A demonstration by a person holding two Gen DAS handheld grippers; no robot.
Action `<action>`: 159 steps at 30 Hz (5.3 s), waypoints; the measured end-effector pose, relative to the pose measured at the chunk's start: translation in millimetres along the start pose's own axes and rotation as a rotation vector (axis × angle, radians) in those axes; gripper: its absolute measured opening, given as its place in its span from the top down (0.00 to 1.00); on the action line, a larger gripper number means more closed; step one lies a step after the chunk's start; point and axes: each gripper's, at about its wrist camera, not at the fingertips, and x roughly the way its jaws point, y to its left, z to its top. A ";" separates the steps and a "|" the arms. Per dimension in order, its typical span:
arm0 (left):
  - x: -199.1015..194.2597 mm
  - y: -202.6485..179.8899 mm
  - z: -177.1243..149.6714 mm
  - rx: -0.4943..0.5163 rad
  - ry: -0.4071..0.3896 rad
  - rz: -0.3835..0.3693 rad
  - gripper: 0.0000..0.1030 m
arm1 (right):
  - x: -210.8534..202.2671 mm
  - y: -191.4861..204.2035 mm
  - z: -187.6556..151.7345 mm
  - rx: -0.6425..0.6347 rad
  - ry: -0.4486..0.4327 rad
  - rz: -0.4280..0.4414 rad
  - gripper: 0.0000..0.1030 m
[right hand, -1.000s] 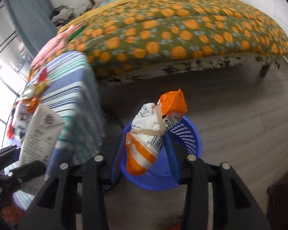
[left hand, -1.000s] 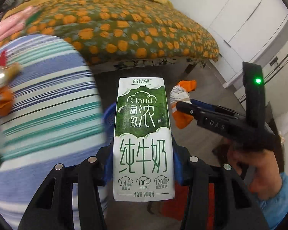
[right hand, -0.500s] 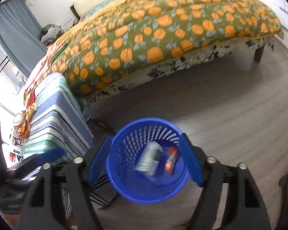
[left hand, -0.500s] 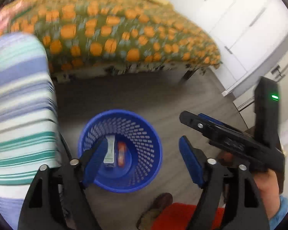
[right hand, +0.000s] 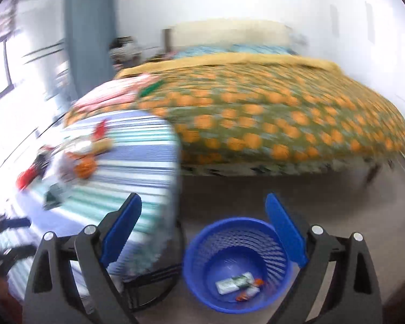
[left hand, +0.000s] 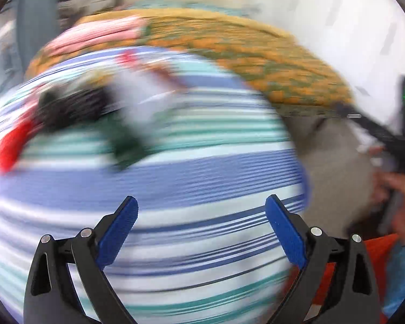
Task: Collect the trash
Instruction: 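Grasp the dark green wrapper with the left tool while the right tool grasps the clear plastic box, then drop the wrapper and plastic box into the blue wastebasket, opening both tools, then grasp the crushed orange can with the right tool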
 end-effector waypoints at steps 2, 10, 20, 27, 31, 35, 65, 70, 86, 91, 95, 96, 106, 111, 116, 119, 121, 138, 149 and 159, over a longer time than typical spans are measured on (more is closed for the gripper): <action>-3.6 34.3 -7.2 -0.035 0.000 0.077 0.09 | 7.9 41.4 -3.8 -0.073 0.017 0.074 0.12; -4.3 114.5 -6.3 -0.135 0.017 0.203 0.09 | 44.8 154.7 -33.0 -0.239 0.173 0.264 0.12; 7.5 109.1 -6.9 -0.075 0.024 0.224 0.05 | 75.5 190.9 6.8 -0.251 0.136 0.271 0.18; 7.5 108.0 -6.7 -0.075 0.025 0.225 0.05 | 117.8 209.7 19.5 -0.233 0.178 0.288 0.59; 7.6 108.1 -6.6 -0.075 0.025 0.225 0.05 | 114.4 202.1 16.6 -0.182 0.215 0.321 0.67; 8.4 107.1 -7.1 -0.076 0.025 0.229 0.04 | 92.5 165.7 6.0 0.008 0.291 0.458 0.66; 73.3 50.3 75.1 -0.122 0.050 0.261 0.21 | 65.9 94.2 6.9 -0.044 0.260 0.294 0.27; 58.3 45.1 65.9 -0.062 0.048 0.199 0.58 | 68.1 122.2 9.9 -0.151 0.274 0.330 0.24; 26.4 43.7 27.8 -0.006 0.135 0.222 0.31 | 110.1 155.8 11.8 -0.244 0.398 0.205 0.42; 24.7 44.4 27.6 -0.026 0.122 0.197 0.64 | 97.8 141.8 17.3 -0.166 0.368 0.255 0.42; 19.6 28.2 32.3 -0.040 0.085 0.126 0.65 | 79.5 113.8 22.6 -0.082 0.325 0.274 0.42; 18.9 19.5 34.9 -0.037 0.075 0.102 0.66 | 74.6 101.2 23.6 -0.061 0.314 0.265 0.42; 49.5 -123.6 60.8 0.086 0.096 -0.160 0.66 | 54.0 -41.6 8.8 0.111 0.320 0.017 0.42; 93.0 -189.3 67.1 0.141 0.140 -0.207 0.65 | 52.8 -84.3 2.1 0.105 0.340 -0.077 0.42; 134.5 -219.3 67.1 0.157 0.178 -0.197 0.65 | 63.2 -118.2 -14.2 0.175 0.356 -0.085 0.42; 154.6 -228.0 70.0 0.157 0.188 -0.192 0.65 | 70.3 -125.8 -13.8 0.180 0.358 -0.085 0.42; 165.3 -230.5 70.3 0.156 0.193 -0.187 0.65 | 72.1 -132.4 -14.9 0.194 0.358 -0.087 0.42; 177.5 -243.7 78.2 0.173 0.135 -0.183 0.24 | 61.7 -161.1 -4.5 0.315 0.267 -0.069 0.25; 57.9 -185.4 62.1 0.132 -0.023 -0.222 0.09 | 28.7 -116.4 21.3 0.178 0.109 -0.076 0.24; 26.9 -16.1 15.7 -0.055 0.010 0.021 0.08 | 42.6 50.8 15.9 -0.125 0.135 0.200 0.24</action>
